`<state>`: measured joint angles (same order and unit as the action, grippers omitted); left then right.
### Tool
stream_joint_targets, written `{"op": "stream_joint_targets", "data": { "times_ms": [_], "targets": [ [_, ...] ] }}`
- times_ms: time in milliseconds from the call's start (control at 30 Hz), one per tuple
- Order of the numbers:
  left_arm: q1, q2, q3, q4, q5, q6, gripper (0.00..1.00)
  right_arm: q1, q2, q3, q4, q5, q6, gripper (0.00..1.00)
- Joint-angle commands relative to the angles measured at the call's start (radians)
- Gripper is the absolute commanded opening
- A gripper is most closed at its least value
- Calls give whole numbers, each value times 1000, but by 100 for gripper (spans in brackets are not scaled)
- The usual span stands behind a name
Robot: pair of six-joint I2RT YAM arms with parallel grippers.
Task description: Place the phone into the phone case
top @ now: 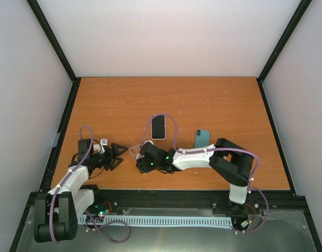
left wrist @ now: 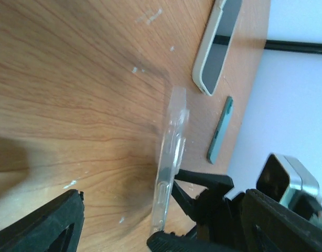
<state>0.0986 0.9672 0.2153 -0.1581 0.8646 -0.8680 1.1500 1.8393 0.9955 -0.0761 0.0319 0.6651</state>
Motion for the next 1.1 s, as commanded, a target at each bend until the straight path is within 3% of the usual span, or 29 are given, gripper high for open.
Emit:
{"op": "stream_joint_targets", "data": {
  "times_ms": [0,200,500,833,933,1067],
  "targets": [
    [-42,-28,-28,184,72,-66,81,-51,-19,-112,209,-221,150,67],
    [-129,-27,-32,376,92,-171,72,-59,-16,-136,378,-361,229,67],
    [-147,4,21,306,32,-127,41,-61,-3,-204,582,-432,323,66],
    [-238,70,41,345,-3,-149,37,-73,35,-251,702,-474,371,67],
    [-249,64,60,316,-37,-138,24,-76,28,-254,654,-453,345,75],
    [-255,88,139,168,-136,-62,20,-75,-7,-232,473,-361,271,93]
  ]
}}
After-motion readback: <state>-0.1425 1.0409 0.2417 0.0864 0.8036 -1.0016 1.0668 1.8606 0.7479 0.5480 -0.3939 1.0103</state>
